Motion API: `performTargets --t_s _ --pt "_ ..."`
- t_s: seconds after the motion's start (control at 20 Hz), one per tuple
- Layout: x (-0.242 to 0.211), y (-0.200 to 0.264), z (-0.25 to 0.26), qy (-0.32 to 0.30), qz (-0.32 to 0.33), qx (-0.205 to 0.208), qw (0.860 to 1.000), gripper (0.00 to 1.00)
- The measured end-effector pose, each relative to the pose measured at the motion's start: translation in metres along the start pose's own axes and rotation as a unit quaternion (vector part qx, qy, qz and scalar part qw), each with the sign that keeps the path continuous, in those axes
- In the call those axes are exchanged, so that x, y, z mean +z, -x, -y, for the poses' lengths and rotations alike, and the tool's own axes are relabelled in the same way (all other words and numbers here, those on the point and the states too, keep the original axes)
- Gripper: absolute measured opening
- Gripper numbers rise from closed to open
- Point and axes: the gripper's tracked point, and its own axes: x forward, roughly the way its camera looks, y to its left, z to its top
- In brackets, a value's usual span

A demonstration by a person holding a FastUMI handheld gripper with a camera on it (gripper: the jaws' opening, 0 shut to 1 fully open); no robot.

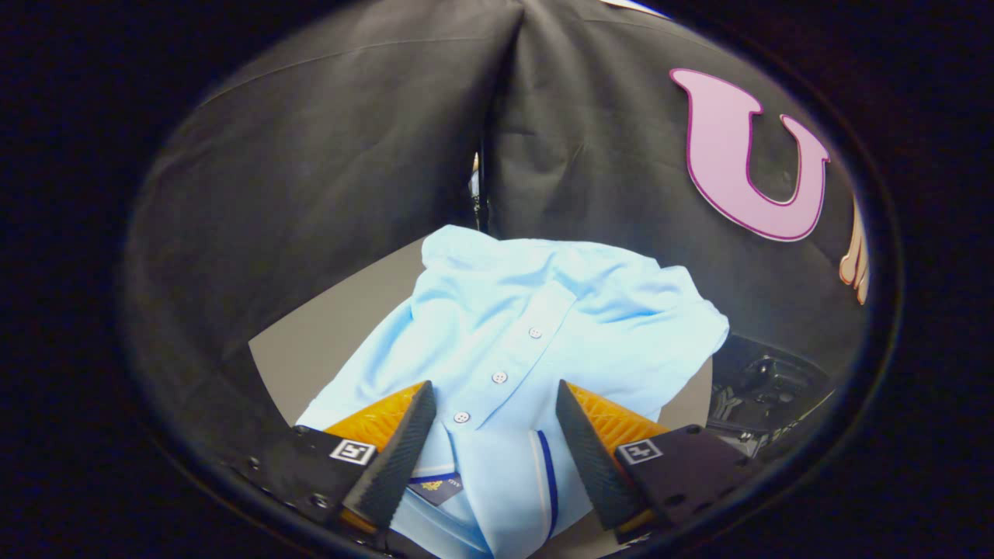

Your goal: Put the clothes into the washing machine and then close the washing machine lid.

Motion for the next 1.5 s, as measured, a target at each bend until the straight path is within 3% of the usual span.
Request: performTargets --t_s 0.15,0.3,0.45,0.5,0.7,0.85,1.05,1.5 --pt "0.001 -0.002 0.000 0.014 0.006 -0.007 1.000 0.70" --pt "0.001 -0.001 -0.004 -0.006 0.018 -0.006 1.000 0.23" --pt "0.001 0.001 0.001 -0.003 0.034 -0.020 0.999 0.23" --pt "0.003 -0.005 0.001 0.001 0.034 -0.021 0.999 0.02" --pt "0.004 0.005 0.008 0.004 0.039 -0.030 0.999 0.02" --pt "0.002 0.018 0.033 0.015 0.047 -0.059 0.997 0.02" --pt "-0.012 0.040 0.071 -0.015 0.050 -0.095 0.994 0.02" --pt "-0.039 0.097 0.179 -0.082 0.061 -0.215 0.971 0.02"
